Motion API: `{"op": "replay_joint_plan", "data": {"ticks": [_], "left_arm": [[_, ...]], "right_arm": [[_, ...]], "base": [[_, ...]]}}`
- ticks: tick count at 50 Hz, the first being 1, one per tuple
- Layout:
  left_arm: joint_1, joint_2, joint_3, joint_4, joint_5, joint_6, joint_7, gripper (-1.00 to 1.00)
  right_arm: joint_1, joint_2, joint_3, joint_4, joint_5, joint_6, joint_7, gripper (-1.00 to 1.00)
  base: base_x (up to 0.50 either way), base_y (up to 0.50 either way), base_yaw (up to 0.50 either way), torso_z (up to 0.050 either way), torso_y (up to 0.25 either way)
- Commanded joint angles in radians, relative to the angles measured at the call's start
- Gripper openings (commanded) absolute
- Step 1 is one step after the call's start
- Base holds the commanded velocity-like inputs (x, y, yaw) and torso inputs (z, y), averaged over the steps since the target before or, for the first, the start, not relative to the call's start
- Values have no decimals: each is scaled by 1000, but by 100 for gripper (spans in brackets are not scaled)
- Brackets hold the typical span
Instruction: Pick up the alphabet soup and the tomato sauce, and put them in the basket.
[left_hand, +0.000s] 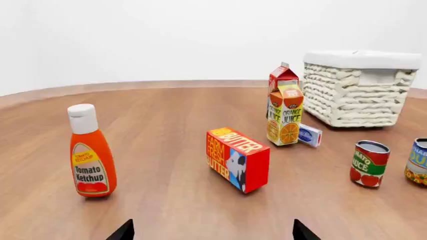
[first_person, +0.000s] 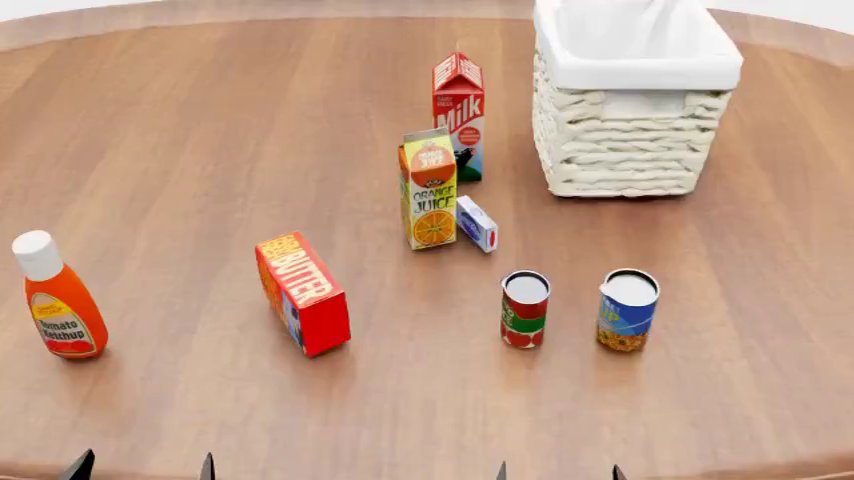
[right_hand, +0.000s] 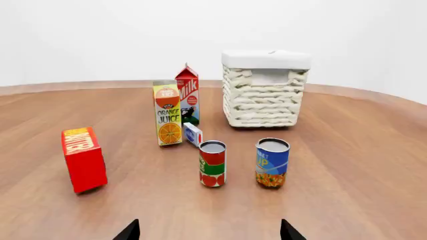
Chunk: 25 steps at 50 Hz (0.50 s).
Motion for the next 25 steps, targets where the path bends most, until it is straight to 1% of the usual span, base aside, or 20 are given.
{"op": "replay_joint_plan", "data": {"ticks": [1,10,22,24,25], "left_arm": [[-7,-45,53,-20,-46,16,-52,100],[1,-61,73,12,-59,-8,-73,100],[-4,-77,91,-3,-70,2,-93,100],[2,-83,86,22,-74,-1,-101,100],[13,-93,68,109,-70,-38,-123,100]], "right_arm": [[6,77,-92,12,77,-14,91,100],[2,87,-106,-2,79,-7,107,100],[0,101,-118,-14,97,-9,124,100],[-7,103,-116,-50,87,-13,142,100],[-6,108,-111,-127,73,21,164,100]], "base": [[0,0,0,0,0],[0,0,0,0,0],[0,0,0,0,0],[0,0,0,0,0],[0,0,0,0,0]]}}
